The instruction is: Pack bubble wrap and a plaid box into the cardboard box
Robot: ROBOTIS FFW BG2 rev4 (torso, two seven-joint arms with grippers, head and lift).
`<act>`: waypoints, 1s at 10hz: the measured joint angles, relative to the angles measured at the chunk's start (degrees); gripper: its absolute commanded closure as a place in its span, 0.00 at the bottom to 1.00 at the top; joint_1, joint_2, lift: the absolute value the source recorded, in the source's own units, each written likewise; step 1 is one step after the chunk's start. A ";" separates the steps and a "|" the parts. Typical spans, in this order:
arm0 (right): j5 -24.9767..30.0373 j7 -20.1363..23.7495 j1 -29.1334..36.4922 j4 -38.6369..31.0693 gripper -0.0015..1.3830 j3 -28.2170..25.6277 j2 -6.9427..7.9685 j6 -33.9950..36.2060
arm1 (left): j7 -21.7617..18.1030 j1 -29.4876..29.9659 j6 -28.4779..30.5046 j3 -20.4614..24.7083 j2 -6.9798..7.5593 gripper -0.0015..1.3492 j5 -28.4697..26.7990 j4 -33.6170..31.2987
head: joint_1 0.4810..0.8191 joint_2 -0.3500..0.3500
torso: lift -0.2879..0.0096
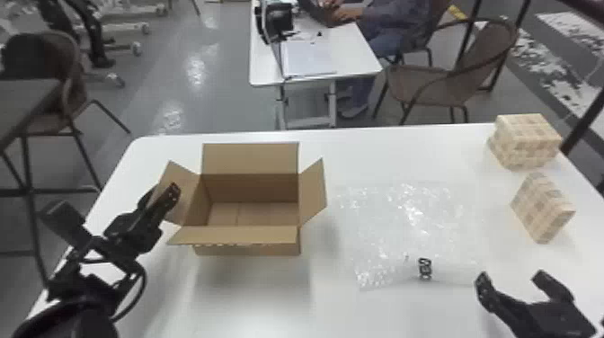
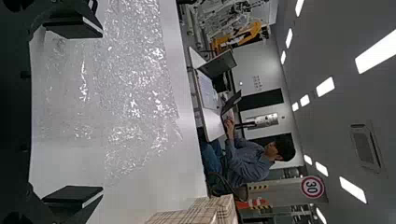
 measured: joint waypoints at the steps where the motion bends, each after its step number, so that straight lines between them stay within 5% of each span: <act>1: 0.01 -0.03 -0.01 -0.09 0.08 0.00 0.00 0.00 | -0.01 0.00 -1.18 -0.01 -0.11 0.61 -0.88 0.03 | 0.63 0.62 | 0.60; 2: -0.09 -0.03 -0.01 -0.10 0.08 0.00 0.03 0.01 | -0.12 0.03 -2.01 -0.07 -0.19 0.62 -1.49 0.03 | 0.63 0.62 | 0.60; 3: -0.16 -0.02 -0.02 -0.09 0.08 0.00 0.03 0.01 | -0.32 0.07 -2.37 -0.10 -0.27 0.95 -2.16 0.03 | 0.63 0.62 | 0.60; 6: -0.37 0.00 -0.09 0.05 0.08 0.00 0.05 0.02 | 0.79 0.49 -2.05 0.59 -1.64 0.90 -3.78 -0.40 | 0.63 0.62 | 0.60; 10: -2.24 -1.92 -0.24 -2.98 0.08 -0.25 0.20 3.89 | 2.10 0.75 -3.90 0.79 -1.73 0.90 -2.76 -0.40 | 0.63 0.63 | 0.60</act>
